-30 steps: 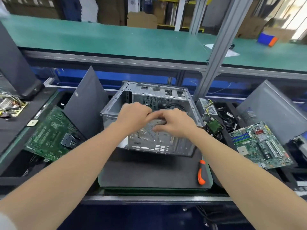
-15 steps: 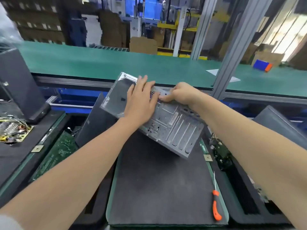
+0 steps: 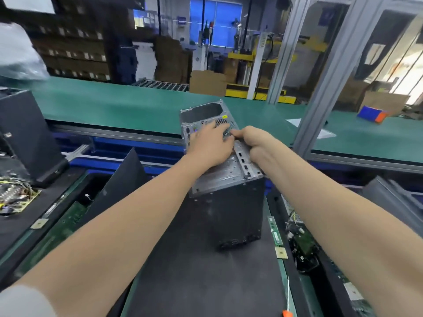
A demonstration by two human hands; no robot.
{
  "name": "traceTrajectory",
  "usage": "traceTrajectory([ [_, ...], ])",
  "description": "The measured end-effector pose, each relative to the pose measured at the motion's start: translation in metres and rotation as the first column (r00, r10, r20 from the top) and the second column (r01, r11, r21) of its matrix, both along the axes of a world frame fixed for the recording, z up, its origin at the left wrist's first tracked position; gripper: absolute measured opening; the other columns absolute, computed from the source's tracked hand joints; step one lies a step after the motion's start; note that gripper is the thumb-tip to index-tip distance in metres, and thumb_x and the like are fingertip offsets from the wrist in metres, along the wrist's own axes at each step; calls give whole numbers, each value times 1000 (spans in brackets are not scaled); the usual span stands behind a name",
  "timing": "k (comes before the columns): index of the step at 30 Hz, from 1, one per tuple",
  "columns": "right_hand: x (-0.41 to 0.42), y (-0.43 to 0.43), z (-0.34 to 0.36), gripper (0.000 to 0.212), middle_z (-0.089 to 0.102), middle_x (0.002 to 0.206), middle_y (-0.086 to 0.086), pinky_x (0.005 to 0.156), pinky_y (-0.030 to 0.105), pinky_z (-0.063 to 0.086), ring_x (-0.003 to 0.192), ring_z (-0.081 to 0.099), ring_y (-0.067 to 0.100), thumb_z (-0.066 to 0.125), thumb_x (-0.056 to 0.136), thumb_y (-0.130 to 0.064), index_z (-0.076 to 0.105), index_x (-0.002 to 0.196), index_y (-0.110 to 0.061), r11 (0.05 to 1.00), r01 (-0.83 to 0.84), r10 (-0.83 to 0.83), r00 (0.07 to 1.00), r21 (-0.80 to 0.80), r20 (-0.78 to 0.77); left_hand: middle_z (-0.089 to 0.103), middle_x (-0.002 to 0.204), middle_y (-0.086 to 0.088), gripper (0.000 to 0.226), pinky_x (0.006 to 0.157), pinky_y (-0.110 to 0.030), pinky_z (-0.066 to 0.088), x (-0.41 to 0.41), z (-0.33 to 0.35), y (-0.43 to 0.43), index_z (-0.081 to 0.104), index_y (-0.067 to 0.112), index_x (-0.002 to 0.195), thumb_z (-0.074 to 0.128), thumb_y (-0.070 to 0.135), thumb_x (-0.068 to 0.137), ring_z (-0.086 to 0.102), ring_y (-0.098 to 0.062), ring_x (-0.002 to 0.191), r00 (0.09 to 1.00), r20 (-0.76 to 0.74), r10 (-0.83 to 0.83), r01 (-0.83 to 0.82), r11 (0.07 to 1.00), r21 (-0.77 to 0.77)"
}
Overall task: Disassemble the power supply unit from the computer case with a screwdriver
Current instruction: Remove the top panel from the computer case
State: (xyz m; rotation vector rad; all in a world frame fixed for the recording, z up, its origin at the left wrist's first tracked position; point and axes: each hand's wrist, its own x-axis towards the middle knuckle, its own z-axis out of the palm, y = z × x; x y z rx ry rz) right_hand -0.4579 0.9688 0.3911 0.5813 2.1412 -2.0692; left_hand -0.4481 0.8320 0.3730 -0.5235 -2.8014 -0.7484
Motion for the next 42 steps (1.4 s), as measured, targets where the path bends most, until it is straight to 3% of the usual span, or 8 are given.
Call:
traceTrajectory([
  [2,-4,-1,-5,18,67,56,5,55,28,54,56,65,21,54,107,-15,65,97,-5,1000,21,-21,1000,-19,-7,40,162,-3,47,116,-53,29,-1,4,6,46,37,153,39,39,106,35,-29,149,1000,25,0,0,1000,-15],
  [5,-11,1,-11,22,66,98,11,83,35,49,88,57,23,58,105,-15,65,123,-3,999,48,-48,998,22,-41,53,153,1,45,111,-50,39,2,10,8,54,42,146,38,32,105,47,-30,140,997,81,-17,16,1000,14],
  [14,-8,36,-17,19,64,81,12,62,41,55,70,64,26,51,106,-16,56,90,-6,980,34,-30,999,-197,23,42,160,-8,107,117,-72,18,49,3,43,37,29,156,45,85,65,32,-36,150,976,191,102,-78,988,-133],
  [21,1,35,-23,38,62,132,28,102,57,50,116,65,40,49,104,-3,48,141,6,931,21,-55,995,-365,-82,60,132,6,78,113,-62,25,46,16,26,44,33,143,65,57,72,54,-26,127,977,209,-30,68,982,-175],
  [25,9,24,-34,25,62,116,26,106,49,47,88,64,37,43,104,4,52,127,8,903,-29,-18,994,-428,-105,54,148,17,82,121,-60,11,43,22,-13,38,53,150,66,45,74,47,-17,139,967,243,-77,132,967,-218],
  [30,13,-21,-49,15,56,112,22,109,46,47,84,59,32,42,103,9,57,106,5,791,-14,-53,994,-612,-92,30,168,16,87,117,-57,33,30,12,-66,27,56,157,76,29,89,33,-19,151,979,203,22,41,953,-299],
  [38,17,-93,-49,16,63,92,13,107,39,45,135,56,32,48,106,2,55,92,-3,649,4,-60,997,-761,-46,18,172,-1,82,110,-48,48,-8,-23,-126,50,44,150,59,-13,92,31,-30,153,988,19,154,-153,987,-44],
  [42,21,-103,-61,29,59,130,17,110,38,49,133,55,31,63,101,-9,54,126,1,705,-24,-75,991,-708,-108,35,162,-7,84,100,-31,40,-18,-54,-141,34,42,160,49,-12,97,44,-23,138,976,-24,214,-193,918,347],
])
